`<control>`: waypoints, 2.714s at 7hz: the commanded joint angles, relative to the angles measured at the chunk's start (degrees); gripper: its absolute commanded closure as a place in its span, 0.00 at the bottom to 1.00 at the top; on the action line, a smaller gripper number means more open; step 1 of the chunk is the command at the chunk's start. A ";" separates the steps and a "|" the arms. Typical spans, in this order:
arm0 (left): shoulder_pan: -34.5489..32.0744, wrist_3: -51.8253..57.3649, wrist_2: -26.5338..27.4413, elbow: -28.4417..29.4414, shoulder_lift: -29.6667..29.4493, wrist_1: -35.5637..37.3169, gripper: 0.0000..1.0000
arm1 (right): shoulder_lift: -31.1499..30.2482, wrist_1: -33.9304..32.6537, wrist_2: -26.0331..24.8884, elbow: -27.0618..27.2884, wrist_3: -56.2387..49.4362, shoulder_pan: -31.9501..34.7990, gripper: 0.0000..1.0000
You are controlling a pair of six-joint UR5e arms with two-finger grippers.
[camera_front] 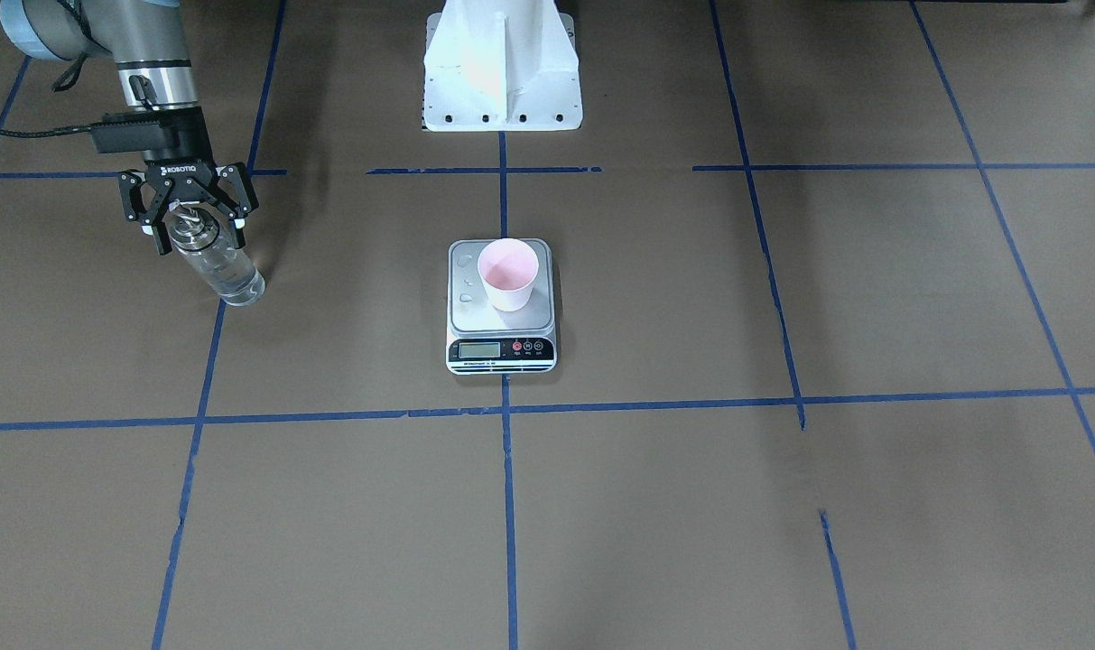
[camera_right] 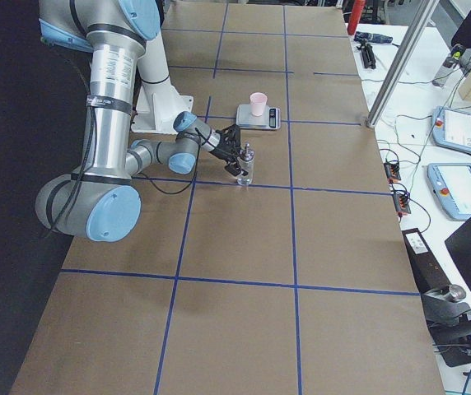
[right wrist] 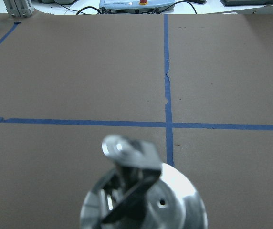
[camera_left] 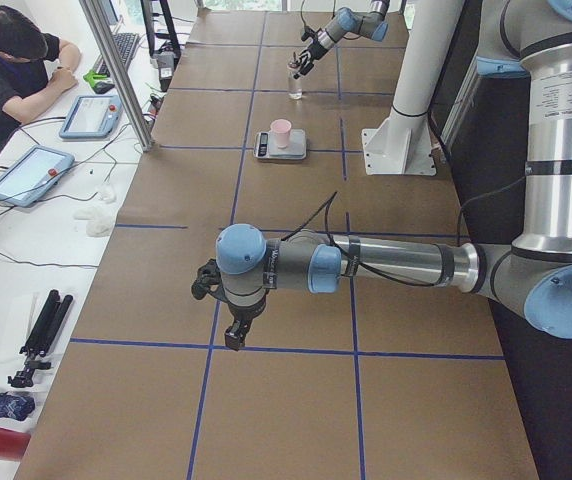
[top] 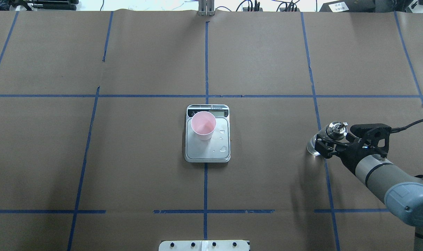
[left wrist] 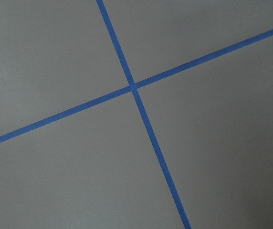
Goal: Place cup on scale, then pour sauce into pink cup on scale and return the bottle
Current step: 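Reach the right gripper to the clear spouted bottle and grasp it, then lift the bottle with the right gripper and carry it toward the cup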
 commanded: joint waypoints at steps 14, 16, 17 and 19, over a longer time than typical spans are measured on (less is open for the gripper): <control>-2.73 -0.09 0.26 0.01 3.06 0.25 0.00 | 6.67 0.88 -5.27 -2.25 -15.98 0.99 1.00; -3.54 -0.09 0.26 0.00 3.08 0.69 0.00 | 11.83 0.61 -5.62 -2.51 -25.23 3.71 1.00; -3.54 -0.09 0.18 0.00 3.08 0.69 0.00 | 13.87 0.35 -5.71 -2.69 -28.09 5.29 1.00; -3.54 -0.09 0.09 0.00 3.08 0.60 0.00 | 21.75 -13.80 -5.36 -2.52 -28.91 6.71 1.00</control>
